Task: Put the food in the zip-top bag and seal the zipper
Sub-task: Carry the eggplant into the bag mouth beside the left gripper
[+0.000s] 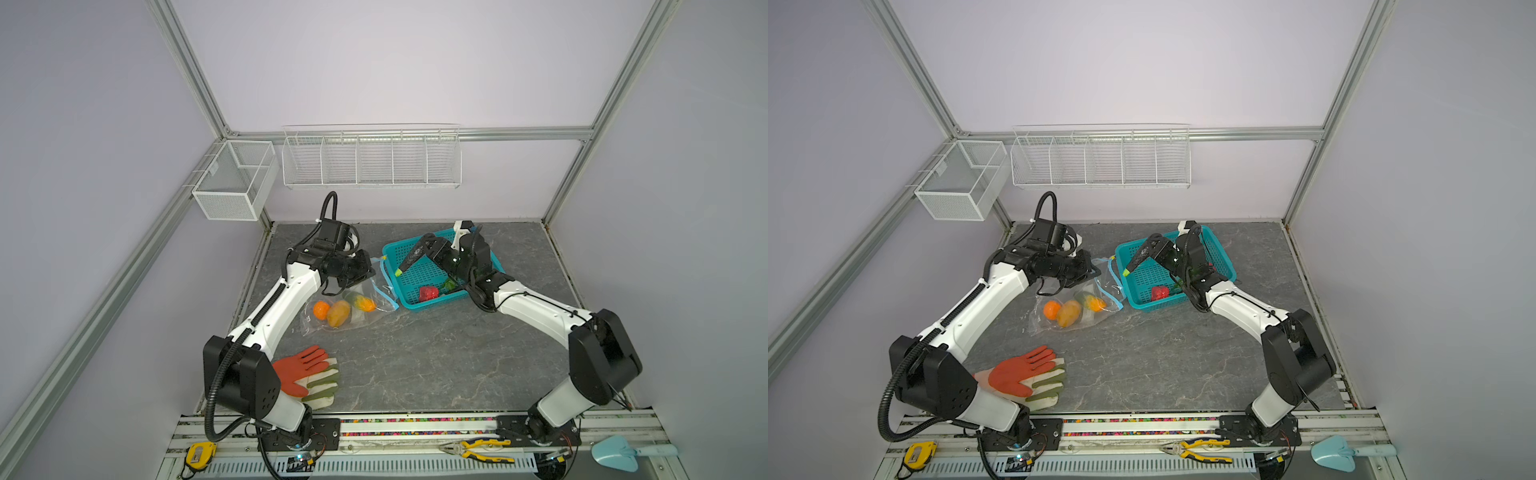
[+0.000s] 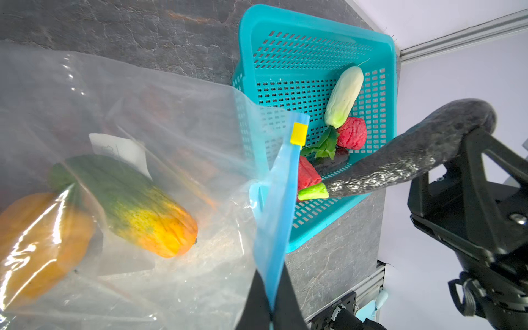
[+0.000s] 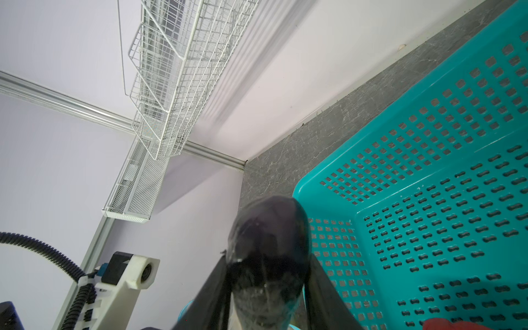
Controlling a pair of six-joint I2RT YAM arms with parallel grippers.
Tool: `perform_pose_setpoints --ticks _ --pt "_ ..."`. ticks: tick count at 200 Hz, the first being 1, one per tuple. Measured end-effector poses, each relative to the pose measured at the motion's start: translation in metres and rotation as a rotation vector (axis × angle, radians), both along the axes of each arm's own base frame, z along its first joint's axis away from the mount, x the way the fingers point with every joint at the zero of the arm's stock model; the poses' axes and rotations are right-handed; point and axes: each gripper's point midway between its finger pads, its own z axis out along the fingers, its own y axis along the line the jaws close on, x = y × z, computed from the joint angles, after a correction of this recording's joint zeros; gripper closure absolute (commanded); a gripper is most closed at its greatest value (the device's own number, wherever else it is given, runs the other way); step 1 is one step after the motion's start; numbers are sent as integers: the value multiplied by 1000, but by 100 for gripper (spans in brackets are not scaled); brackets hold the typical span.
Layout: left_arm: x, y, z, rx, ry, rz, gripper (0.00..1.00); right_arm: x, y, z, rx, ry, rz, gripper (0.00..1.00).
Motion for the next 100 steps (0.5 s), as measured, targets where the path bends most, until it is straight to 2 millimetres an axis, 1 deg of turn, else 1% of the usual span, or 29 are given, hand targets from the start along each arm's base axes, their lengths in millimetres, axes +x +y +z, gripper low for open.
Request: perform_pose_setpoints --ticks 21,55,80,100 --pt "0 -1 0 -4 -1 -1 100 0 4 7 11 -13 6 60" --pt "1 -2 2 -15 -5 -4 100 -7 16 14 22 -31 32 59" --pt "2 -4 4 -27 -8 -4 100 -13 28 17 28 -37 58 58" --pt "3 -5 4 -31 -10 -5 100 -19 42 18 34 -41 86 58"
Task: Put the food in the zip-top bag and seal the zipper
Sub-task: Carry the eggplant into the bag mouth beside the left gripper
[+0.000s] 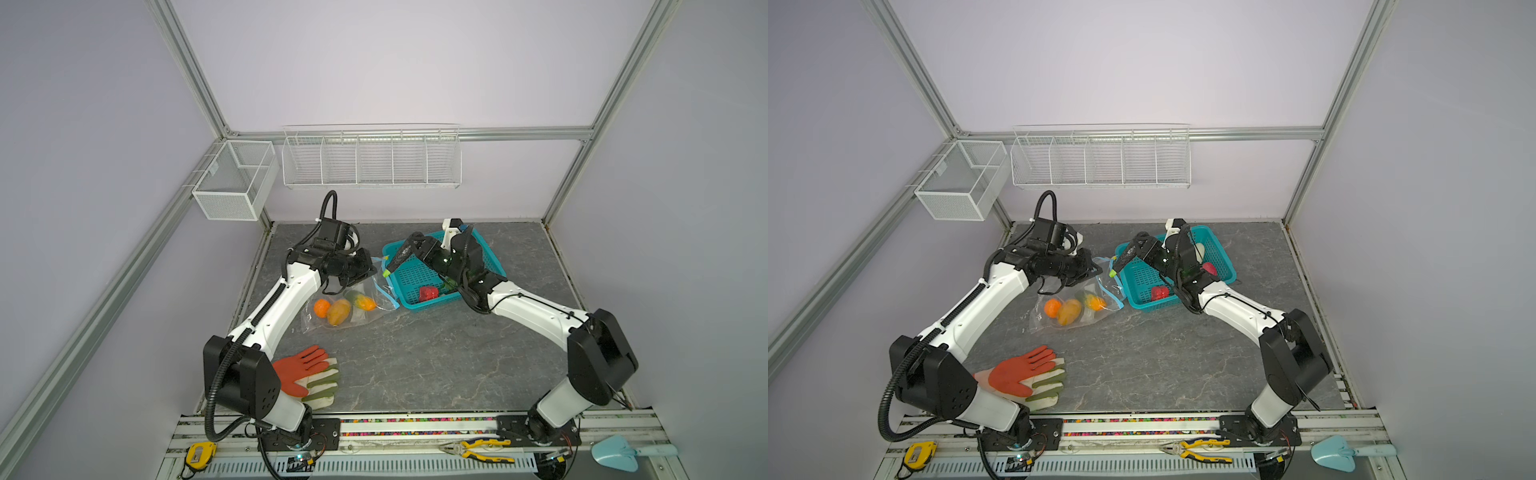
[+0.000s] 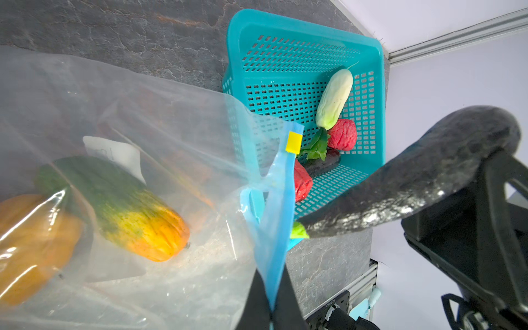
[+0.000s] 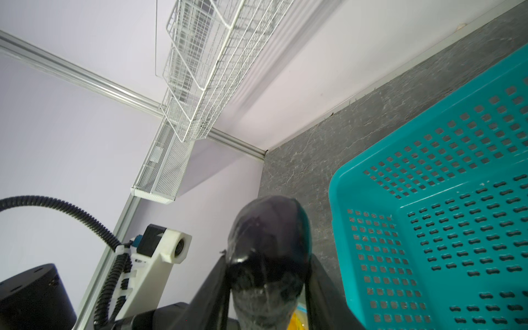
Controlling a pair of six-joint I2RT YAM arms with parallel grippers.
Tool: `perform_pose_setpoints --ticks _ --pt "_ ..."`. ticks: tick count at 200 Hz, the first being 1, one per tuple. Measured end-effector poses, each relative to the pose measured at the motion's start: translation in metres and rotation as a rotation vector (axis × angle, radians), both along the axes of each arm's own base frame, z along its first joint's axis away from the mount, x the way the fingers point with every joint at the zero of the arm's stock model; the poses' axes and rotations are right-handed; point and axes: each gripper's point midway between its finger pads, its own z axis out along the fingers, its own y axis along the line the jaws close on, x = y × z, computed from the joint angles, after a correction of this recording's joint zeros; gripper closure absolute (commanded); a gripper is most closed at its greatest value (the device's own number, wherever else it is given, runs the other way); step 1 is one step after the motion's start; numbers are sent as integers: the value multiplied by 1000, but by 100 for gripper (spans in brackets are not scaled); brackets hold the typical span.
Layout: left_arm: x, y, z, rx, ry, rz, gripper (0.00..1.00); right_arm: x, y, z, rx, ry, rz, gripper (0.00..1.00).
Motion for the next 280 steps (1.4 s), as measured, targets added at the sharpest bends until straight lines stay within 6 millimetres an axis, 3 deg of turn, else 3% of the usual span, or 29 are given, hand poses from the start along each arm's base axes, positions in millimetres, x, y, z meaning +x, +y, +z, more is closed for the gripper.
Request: perform_pose_setpoints --ticks 48,100,280 --pt "1 0 1 -4 -3 3 100 -6 31 -13 -1 10 52 57" --pt "1 -1 1 -6 -4 5 100 -17 50 -28 -19 30 92 56" --pt "2 3 0 2 2 18 100 -66 84 -64 -60 160 264 53"
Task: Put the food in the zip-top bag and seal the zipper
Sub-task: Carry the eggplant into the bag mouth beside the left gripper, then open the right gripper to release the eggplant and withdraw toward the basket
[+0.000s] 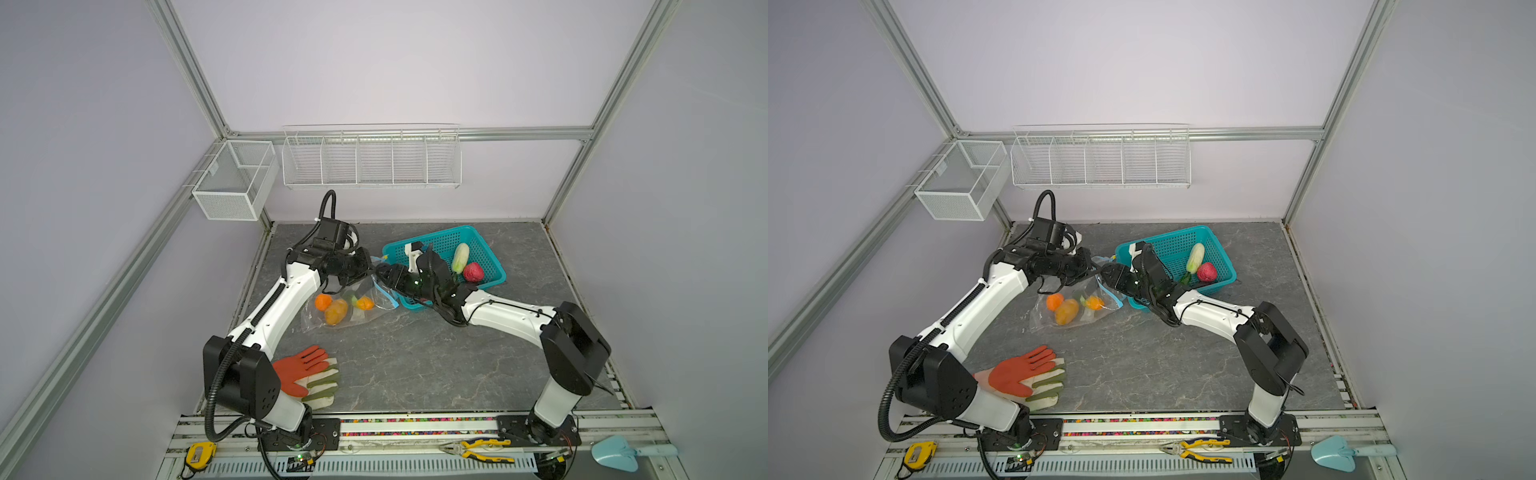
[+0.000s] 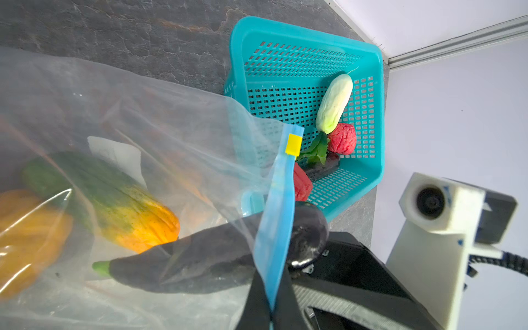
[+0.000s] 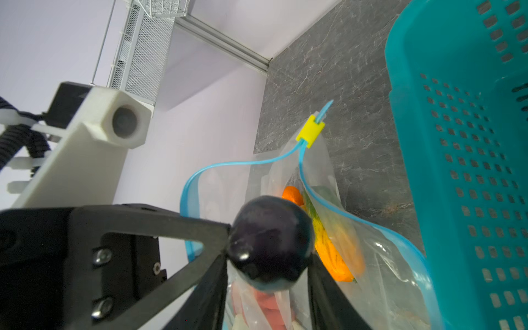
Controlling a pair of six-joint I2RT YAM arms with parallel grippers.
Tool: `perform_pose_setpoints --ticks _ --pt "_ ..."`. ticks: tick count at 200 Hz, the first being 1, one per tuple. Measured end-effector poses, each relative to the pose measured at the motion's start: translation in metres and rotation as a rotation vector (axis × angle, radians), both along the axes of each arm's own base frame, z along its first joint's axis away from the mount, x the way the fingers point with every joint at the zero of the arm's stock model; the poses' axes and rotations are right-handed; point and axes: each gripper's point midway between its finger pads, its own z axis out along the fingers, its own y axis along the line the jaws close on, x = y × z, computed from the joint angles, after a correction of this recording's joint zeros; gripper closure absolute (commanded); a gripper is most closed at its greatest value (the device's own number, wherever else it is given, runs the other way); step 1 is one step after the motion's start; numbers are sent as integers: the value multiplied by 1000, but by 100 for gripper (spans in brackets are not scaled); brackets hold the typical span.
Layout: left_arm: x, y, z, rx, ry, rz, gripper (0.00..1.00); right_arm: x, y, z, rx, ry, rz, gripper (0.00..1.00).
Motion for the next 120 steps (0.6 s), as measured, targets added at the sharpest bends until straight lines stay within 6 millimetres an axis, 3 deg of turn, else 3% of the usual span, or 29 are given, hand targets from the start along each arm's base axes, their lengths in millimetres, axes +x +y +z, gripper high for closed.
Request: perform_pose_setpoints --ticks 45,120 --pt "0 0 0 -1 -2 1 100 -9 9 -17 -9 47 51 53" --pt "0 0 0 0 1 0 100 -11 9 -18 -17 59 72 49"
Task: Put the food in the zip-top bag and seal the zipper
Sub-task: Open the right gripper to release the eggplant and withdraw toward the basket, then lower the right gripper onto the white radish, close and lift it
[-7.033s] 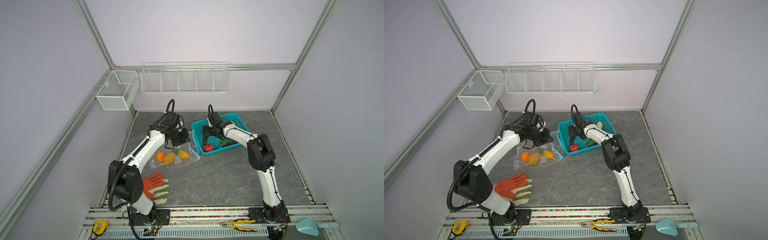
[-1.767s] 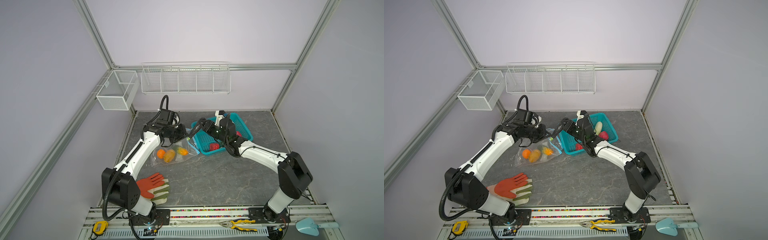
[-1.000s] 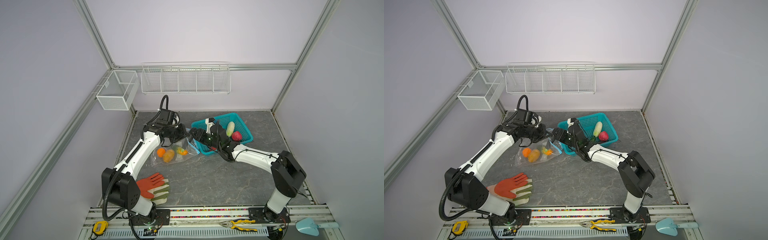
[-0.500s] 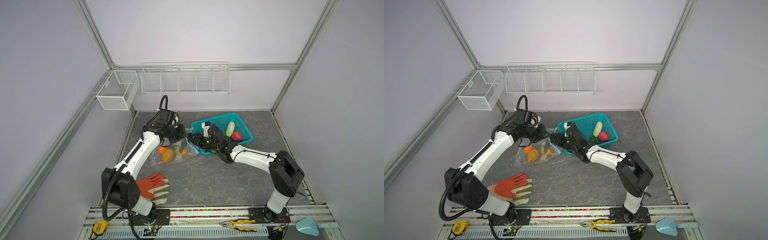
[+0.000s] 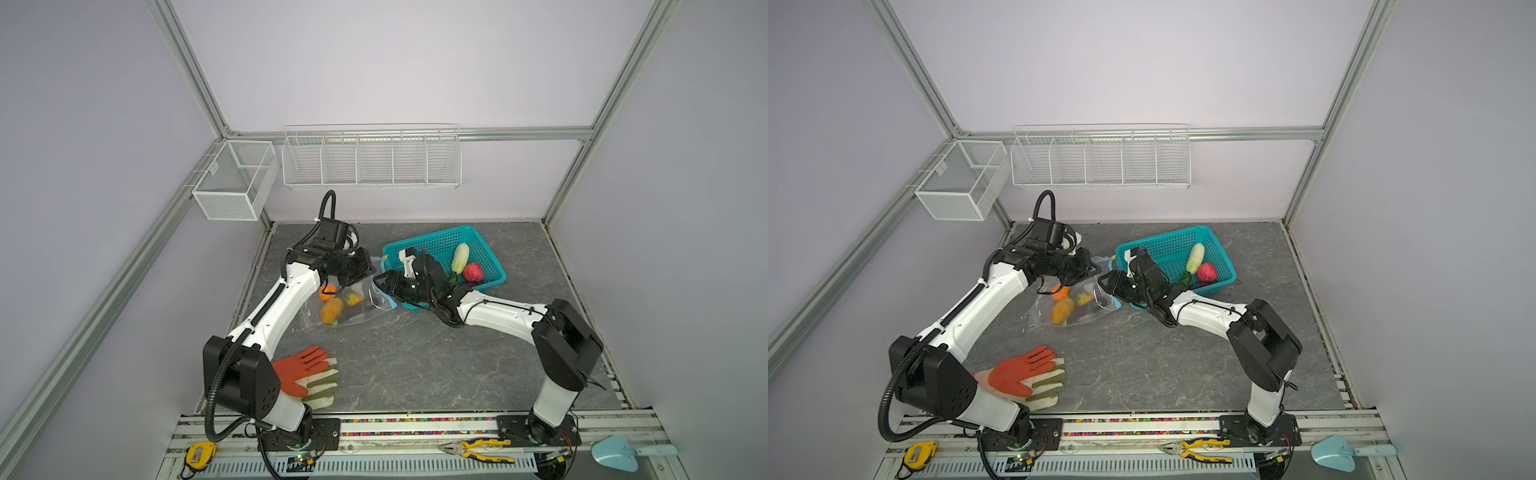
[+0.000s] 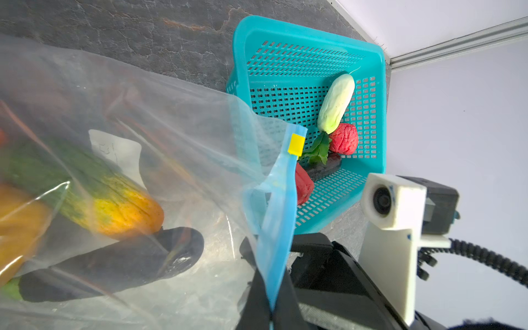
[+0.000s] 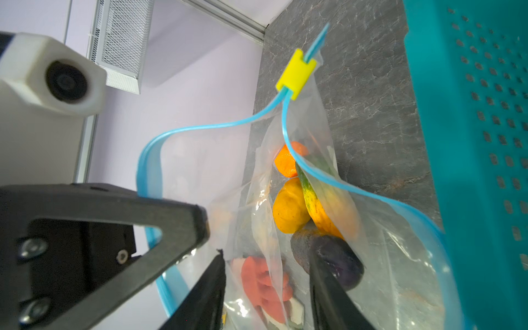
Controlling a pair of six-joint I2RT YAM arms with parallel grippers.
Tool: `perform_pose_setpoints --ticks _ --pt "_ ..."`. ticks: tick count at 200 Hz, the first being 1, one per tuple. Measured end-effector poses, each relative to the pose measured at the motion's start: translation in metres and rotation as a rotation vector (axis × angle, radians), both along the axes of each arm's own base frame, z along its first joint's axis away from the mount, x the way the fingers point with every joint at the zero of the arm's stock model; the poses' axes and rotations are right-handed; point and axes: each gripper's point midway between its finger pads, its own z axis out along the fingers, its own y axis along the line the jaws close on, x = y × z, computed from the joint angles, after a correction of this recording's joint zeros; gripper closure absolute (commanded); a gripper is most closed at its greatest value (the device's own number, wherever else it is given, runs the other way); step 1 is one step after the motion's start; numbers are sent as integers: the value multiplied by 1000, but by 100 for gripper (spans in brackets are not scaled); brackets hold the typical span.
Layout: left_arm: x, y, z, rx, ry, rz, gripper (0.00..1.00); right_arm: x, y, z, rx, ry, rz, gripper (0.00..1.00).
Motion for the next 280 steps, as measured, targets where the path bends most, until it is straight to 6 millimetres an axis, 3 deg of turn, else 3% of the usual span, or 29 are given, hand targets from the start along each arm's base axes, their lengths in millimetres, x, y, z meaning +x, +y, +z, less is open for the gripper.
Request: perform_pose_setpoints --ticks 54,97,121,168,200,237,280 --pt "1 0 1 -2 -5 0 100 4 -24 10 -121 -81 -14 46" --pt "2 0 1 -1 -8 0 100 35 -71 41 -258 -206 -112 45" --pt "2 1 1 0 -8 1 100 55 -103 43 -368 -247 -173 44" --pt "3 4 0 5 -13 0 100 94 -165 30 -560 -257 -284 44" --pt "2 6 -2 15 -6 -3 100 116 -197 2 -648 -198 -322 44" --pt "-1 10 -3 26 7 -5 100 131 -225 -34 -715 -111 -339 43" --pt "-4 13 -3 31 7 -19 100 148 -244 -46 -776 -88 -357 42"
